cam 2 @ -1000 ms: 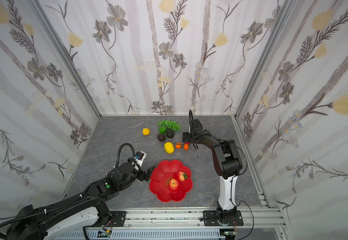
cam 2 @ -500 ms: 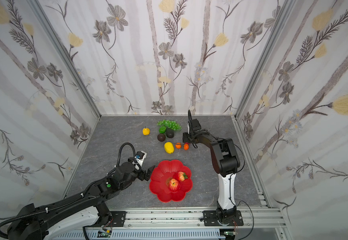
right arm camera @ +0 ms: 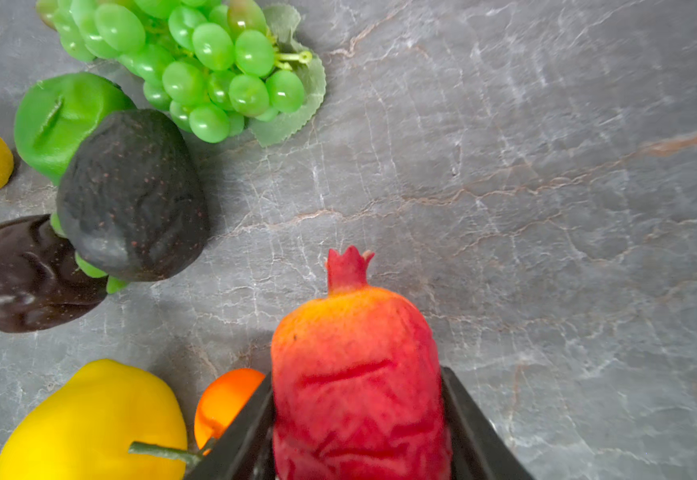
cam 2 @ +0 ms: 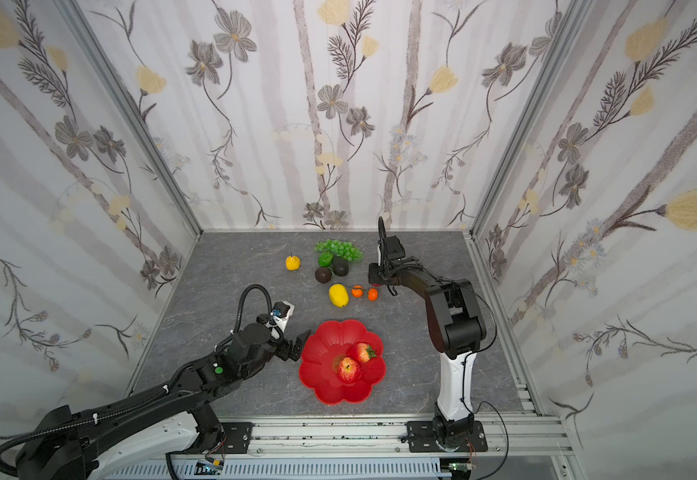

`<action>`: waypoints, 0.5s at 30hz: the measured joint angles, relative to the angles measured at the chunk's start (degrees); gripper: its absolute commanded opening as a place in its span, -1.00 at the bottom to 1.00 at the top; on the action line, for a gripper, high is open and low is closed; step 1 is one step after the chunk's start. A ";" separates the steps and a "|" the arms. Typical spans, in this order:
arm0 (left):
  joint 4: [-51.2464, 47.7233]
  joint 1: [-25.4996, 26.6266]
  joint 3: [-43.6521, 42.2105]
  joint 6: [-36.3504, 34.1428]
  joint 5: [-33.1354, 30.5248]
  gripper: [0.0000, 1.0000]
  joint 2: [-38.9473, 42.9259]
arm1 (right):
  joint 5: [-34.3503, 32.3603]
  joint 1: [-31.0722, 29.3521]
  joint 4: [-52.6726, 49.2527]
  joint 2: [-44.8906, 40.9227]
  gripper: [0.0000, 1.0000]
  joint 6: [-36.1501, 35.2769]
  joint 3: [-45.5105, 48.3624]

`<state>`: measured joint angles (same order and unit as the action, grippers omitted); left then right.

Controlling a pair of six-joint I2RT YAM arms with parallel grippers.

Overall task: Place and organize the fake fruits in the fruit bowl
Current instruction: 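Close the right gripper on the red pomegranate and lift it, then carry the pomegranate toward the bowl with the right gripper while the left gripper approaches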

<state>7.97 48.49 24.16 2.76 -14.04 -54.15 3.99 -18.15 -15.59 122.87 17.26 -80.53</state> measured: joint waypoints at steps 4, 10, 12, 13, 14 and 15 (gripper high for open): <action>-0.04 -0.26 0.35 0.13 -0.11 1.00 -0.26 | -0.13 0.00 0.42 -3.96 -0.02 0.02 2.49; -0.94 -1.88 2.73 2.64 0.98 1.00 -2.10 | -0.57 -0.85 3.45 -13.97 -0.06 0.46 11.43; -1.79 -2.51 3.74 4.11 2.25 1.00 -3.15 | -0.46 -1.95 5.11 -17.75 -0.07 0.79 15.19; -2.25 -2.67 4.17 4.98 2.36 1.00 -3.58 | -0.48 -2.49 5.64 -19.19 -0.07 1.27 16.68; -2.75 -2.84 4.74 5.75 2.80 1.00 -4.02 | -0.52 -3.21 6.03 -20.90 -0.08 1.70 18.43; -3.26 -2.95 5.35 6.67 3.61 1.00 -4.39 | -0.57 -3.96 6.36 -22.47 -0.08 1.77 19.96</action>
<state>4.71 45.54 29.52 9.43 -10.44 -58.54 3.42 -22.11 -9.23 100.40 19.03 -60.58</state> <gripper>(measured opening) 0.996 0.523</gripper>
